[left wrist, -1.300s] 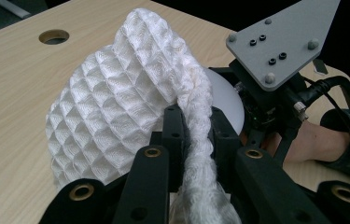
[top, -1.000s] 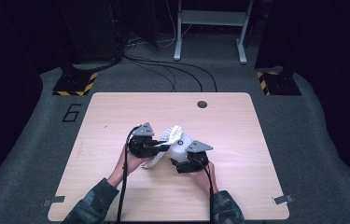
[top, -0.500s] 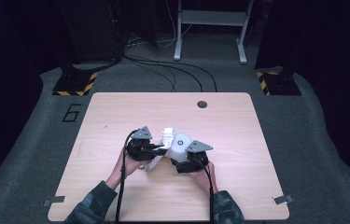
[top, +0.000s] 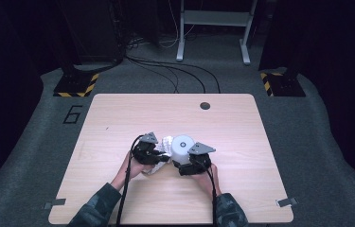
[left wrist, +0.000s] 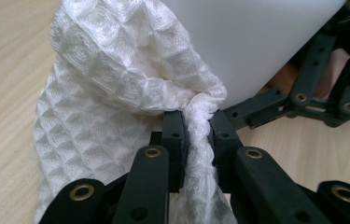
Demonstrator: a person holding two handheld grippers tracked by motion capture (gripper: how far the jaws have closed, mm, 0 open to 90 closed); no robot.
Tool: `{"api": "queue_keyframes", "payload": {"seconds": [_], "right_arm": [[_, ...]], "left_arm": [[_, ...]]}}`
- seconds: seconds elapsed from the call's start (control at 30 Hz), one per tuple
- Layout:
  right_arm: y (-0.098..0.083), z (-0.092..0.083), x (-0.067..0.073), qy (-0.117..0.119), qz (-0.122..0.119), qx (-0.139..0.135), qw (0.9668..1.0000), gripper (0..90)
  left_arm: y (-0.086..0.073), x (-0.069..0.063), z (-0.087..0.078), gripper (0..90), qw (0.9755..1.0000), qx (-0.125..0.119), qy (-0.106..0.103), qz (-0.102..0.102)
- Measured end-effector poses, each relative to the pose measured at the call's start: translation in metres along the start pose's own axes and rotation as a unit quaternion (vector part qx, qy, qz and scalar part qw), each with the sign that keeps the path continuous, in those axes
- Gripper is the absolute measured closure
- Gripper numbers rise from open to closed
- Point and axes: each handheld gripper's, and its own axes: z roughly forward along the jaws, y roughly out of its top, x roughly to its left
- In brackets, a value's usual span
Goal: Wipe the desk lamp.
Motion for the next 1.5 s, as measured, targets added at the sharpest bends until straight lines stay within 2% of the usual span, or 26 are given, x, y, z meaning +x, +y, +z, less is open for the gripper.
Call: {"api": "queue_keyframes", "payload": {"seconds": [0.1, 0.2, 0.53, 0.57, 0.67, 0.93, 1.1, 1.23, 1.37, 1.5], "right_arm": [[0.001, 0.003, 0.004, -0.013, -0.018, 0.019, 0.9996, 6.4], [0.001, 0.003, 0.003, -0.011, -0.016, 0.02, 0.9996, 6.4], [0.001, 0.003, 0.003, -0.011, -0.016, 0.02, 0.9996, 6.4], [0.001, 0.003, 0.003, -0.011, -0.016, 0.02, 0.9996, 6.4], [0.001, 0.003, 0.003, -0.011, -0.016, 0.02, 0.9996, 6.5], [0.001, 0.003, 0.004, -0.011, -0.016, 0.02, 0.9996, 6.5], [0.001, 0.003, 0.004, -0.011, -0.016, 0.019, 0.9996, 6.5], [0.001, 0.003, 0.004, -0.01, -0.016, 0.02, 0.9996, 6.5], [0.001, 0.003, 0.004, -0.011, -0.016, 0.019, 0.9996, 6.5], [0.001, 0.003, 0.003, -0.01, -0.018, 0.019, 0.9996, 6.5]], "left_arm": [[-0.005, 0.003, 0.007, 80.1, 0.9999, 0.013, 0.0, -0.007], [-0.008, 0.005, 0.011, 80.1, 0.9998, 0.011, -0.004, -0.015], [-0.007, 0.005, 0.011, 80.1, 0.9998, 0.015, -0.003, -0.012], [-0.007, 0.004, 0.01, 80.2, 0.9998, 0.015, 0.002, -0.012], [-0.002, 0.002, 0.004, 80.1, 0.9999, 0.009, 0.005, -0.007], [0.023, -0.013, -0.028, 80.1, 0.9989, -0.037, 0.019, 0.022], [0.033, -0.019, -0.039, 80.0, 0.998, -0.049, 0.02, 0.036], [0.027, -0.018, -0.034, 80.1, 0.9985, -0.042, 0.016, 0.031], [0.015, -0.015, -0.017, 80.1, 0.9996, -0.012, 0.014, 0.022], [0.006, -0.01, -0.006, 80.1, 0.9999, 0.0, 0.009, 0.012]]}}
